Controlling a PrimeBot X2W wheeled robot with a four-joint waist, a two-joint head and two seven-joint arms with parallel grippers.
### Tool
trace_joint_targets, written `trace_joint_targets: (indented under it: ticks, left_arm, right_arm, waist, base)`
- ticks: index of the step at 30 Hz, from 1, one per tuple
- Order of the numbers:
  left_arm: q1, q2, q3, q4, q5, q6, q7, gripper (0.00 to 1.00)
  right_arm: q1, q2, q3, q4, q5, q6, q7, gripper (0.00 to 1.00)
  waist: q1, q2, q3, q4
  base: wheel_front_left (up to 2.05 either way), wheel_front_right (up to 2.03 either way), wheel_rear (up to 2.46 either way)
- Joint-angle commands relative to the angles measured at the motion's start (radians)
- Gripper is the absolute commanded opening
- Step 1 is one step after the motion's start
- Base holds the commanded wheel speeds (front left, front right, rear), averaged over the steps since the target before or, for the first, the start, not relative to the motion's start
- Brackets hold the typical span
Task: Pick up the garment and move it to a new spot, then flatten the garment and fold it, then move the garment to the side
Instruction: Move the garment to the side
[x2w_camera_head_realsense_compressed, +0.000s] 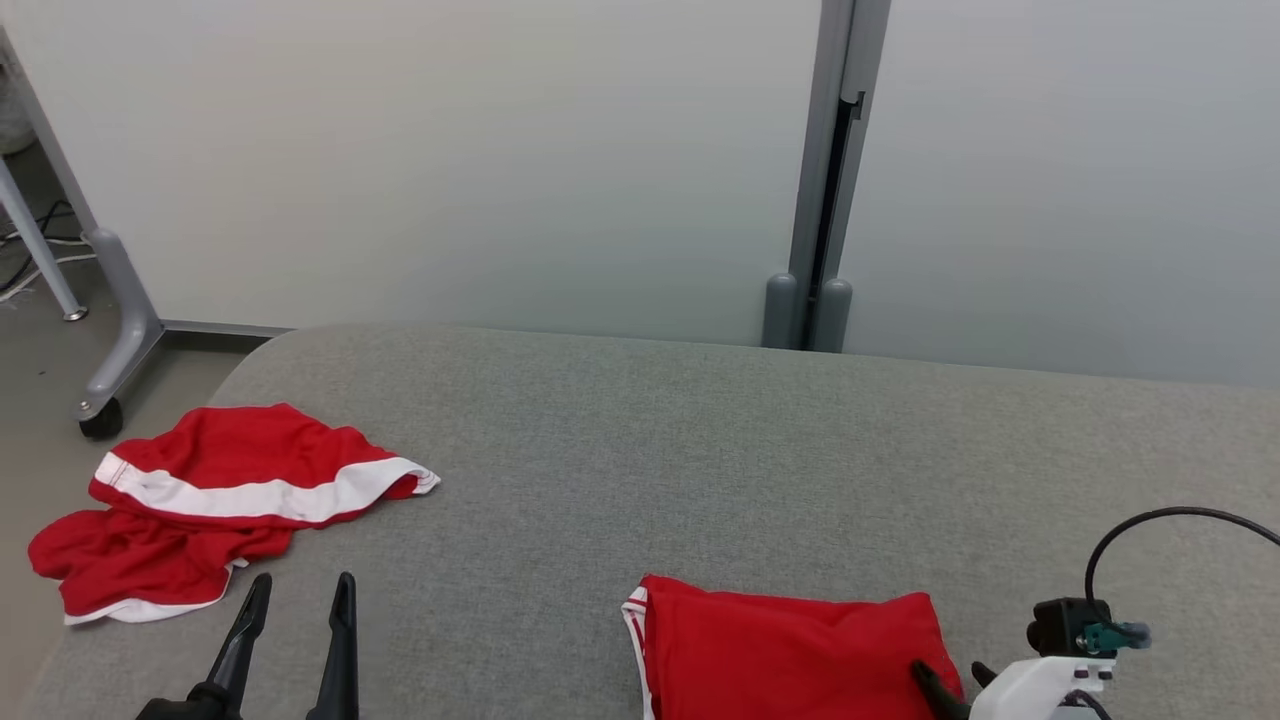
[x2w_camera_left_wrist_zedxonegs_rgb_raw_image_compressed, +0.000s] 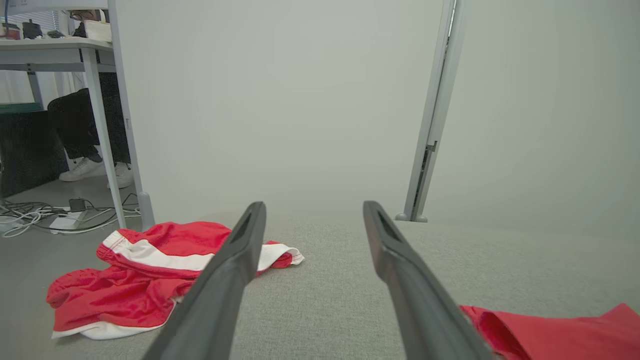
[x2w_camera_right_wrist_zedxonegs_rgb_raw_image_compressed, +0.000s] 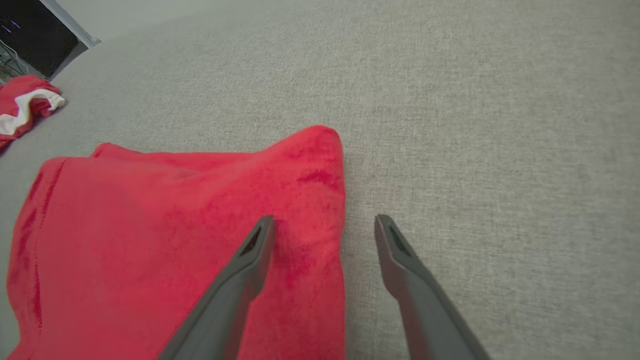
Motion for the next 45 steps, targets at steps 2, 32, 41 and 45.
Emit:
trace_joint_targets:
  ticks: [2,32,41,45]
  left_arm:
    - [-0.006,0.011,0.002,-0.001,0.000,-0.001,-0.004,1.00]
    - [-0.048,-0.006,-0.055,-0.008,-0.006,-0.013,-0.003,1.00]
    - [-0.122,-0.017,-0.104,-0.012,0.025,-0.032,-0.004,1.00]
    - [-0.184,-0.023,-0.123,-0.026,0.037,-0.044,-0.004,1.00]
  right_arm:
    - [-0.004,0.010,-0.008,0.047,0.017,0.000,0.035,1.00]
    - [-0.160,-0.080,0.153,0.017,0.124,0.000,-0.011,0.00]
    - [-0.332,-0.169,0.214,0.008,0.155,0.000,-0.005,0.00]
    - [-0.415,-0.220,0.204,-0.001,0.160,0.000,-0.015,0.00]
  waist:
    - [0.0000,-0.0001,0.003,0.023]
    - [0.0000,-0.0001,0.061,-0.093]
    - [0.0000,-0.0001,0.162,-0.178]
    - [0.0000,-0.0001,0.247,-0.200]
  base:
    - [0.00,0.00,0.00]
    - [0.00,0.00,0.00]
    - [0.00,0.00,0.00]
    - [0.00,0.00,0.00]
